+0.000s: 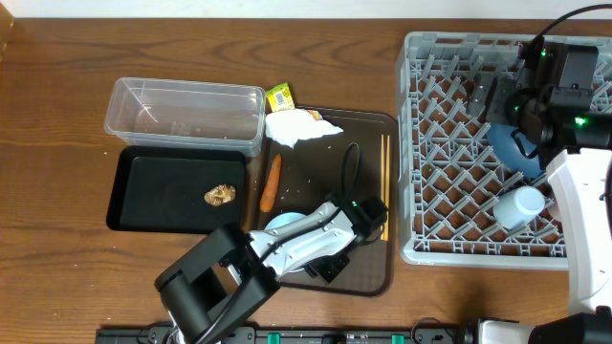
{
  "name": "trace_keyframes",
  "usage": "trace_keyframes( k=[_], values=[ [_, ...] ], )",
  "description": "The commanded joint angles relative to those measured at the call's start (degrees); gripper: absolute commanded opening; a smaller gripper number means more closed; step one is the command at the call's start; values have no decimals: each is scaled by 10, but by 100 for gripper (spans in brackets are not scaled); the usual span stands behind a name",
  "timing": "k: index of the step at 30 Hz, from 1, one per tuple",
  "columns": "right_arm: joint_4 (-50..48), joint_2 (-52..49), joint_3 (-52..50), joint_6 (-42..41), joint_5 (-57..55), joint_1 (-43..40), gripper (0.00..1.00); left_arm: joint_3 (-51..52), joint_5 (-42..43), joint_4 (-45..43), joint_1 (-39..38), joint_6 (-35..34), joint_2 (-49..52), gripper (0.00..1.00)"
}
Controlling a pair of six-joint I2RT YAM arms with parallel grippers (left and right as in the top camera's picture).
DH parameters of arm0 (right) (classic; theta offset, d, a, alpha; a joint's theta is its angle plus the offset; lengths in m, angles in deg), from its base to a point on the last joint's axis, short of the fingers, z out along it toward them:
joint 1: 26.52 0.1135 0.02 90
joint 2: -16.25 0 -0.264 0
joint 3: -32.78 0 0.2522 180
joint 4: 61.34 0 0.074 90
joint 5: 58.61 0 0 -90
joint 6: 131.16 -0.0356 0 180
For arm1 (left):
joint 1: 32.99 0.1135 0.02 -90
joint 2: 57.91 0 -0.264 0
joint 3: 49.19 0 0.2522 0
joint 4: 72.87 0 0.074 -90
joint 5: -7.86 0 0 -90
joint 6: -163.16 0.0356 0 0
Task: Sort waste into correct bins and load items into the dishwasher rack
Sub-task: 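Lift the white bowl with the left gripper toward the black tray, then tip the white bowl over the small black tray to dump the rice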
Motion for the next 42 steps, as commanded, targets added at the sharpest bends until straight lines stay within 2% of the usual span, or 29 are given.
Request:
trace_keyframes(
  k=[1,10,15,19,26,35,38,42],
  values=[
    [1,3,6,-6,2,4,99,-34,4,8,0,5,-41,6],
    [1,3,6,-6,2,4,99,-47,10,-5,56,5,-188,6],
    [1,3,6,-6,2,4,99,-47,76,-8,153,5,-280,6],
    [1,3,6,-6,2,4,99,-47,146,-10,270,6,-340,6],
    [6,3,6,-6,2,4,99,-37,339,-10,477,58,-369,6],
    [14,3,6,-6,2,4,99,37,604,-37,706,179,-358,6],
    [14,3,6,-6,2,4,99,89,694,-63,779,218,-358,6],
    [14,3,6,-6,2,4,99,174,838,-150,871,261,-358,7]
  ],
)
